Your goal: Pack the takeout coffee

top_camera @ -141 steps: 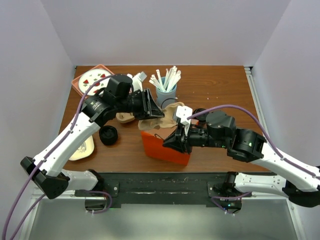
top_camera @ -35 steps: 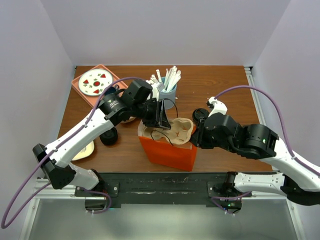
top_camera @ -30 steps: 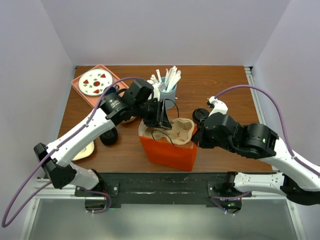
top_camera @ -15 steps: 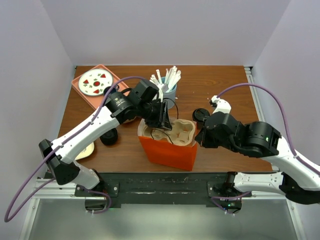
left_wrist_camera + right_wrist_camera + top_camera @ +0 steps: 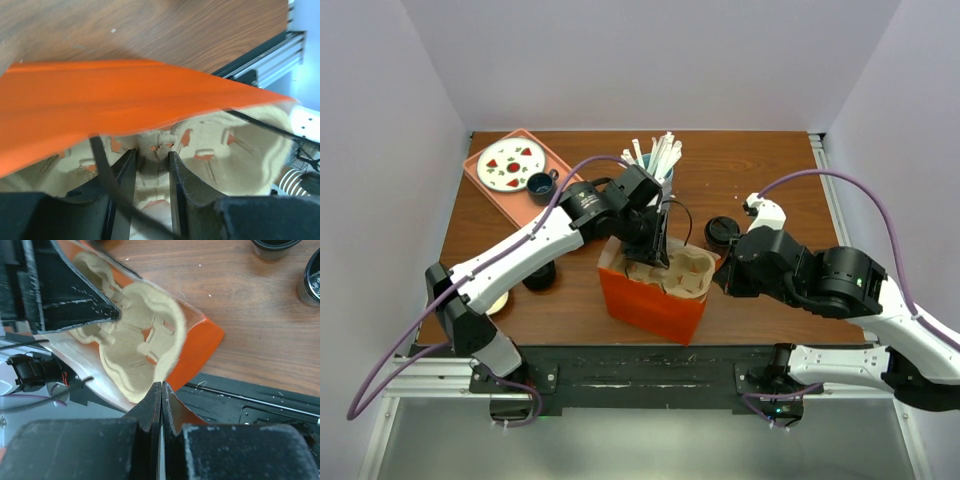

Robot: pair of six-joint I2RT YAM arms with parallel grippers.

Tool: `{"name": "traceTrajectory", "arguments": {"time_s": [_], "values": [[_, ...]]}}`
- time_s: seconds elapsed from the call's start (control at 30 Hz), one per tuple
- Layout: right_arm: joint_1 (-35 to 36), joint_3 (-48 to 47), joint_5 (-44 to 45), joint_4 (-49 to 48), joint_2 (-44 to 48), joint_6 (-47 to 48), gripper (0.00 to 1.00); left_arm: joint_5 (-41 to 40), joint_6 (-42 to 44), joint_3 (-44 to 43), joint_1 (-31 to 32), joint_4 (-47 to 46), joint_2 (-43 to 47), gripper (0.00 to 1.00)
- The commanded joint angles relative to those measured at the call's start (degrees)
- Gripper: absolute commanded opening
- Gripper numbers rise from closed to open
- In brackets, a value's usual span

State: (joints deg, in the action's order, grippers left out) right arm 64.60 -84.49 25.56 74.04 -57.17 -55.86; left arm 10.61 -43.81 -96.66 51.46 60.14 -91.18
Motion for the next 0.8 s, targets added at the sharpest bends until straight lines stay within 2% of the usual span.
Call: {"name": "traceTrajectory", "arguments": {"time_s": [0.0, 0.33, 0.47, 0.67, 0.77], "values": [[0.18, 0.55, 2.12, -0.92, 1.00, 0.66, 0.00, -2.09, 0.13, -2.48, 0.22, 4.02, -1.28, 0.26], [0.18, 2.84, 1.68, -4.16, 2.41, 1.89, 0.00, -3.05, -0.66, -5.99, 0.31, 5.95, -1.90, 0.34], [0.18, 2.14, 1.95, -4.78, 2.15, 2.33, 0.00, -4.89, -0.22, -7.39, 0.31, 7.53, -2.95, 0.27], [0.18, 2.75, 1.33, -7.07, 2.67, 2.86, 0.00, -5.95, -0.05, -7.40, 0.31, 8.50, -2.87, 0.26], [0.18, 1.79, 1.42, -7.77, 1.98, 2.51, 0.04, -6.21, 0.04, -7.58, 0.31, 9.03, -2.52, 0.26]]}}
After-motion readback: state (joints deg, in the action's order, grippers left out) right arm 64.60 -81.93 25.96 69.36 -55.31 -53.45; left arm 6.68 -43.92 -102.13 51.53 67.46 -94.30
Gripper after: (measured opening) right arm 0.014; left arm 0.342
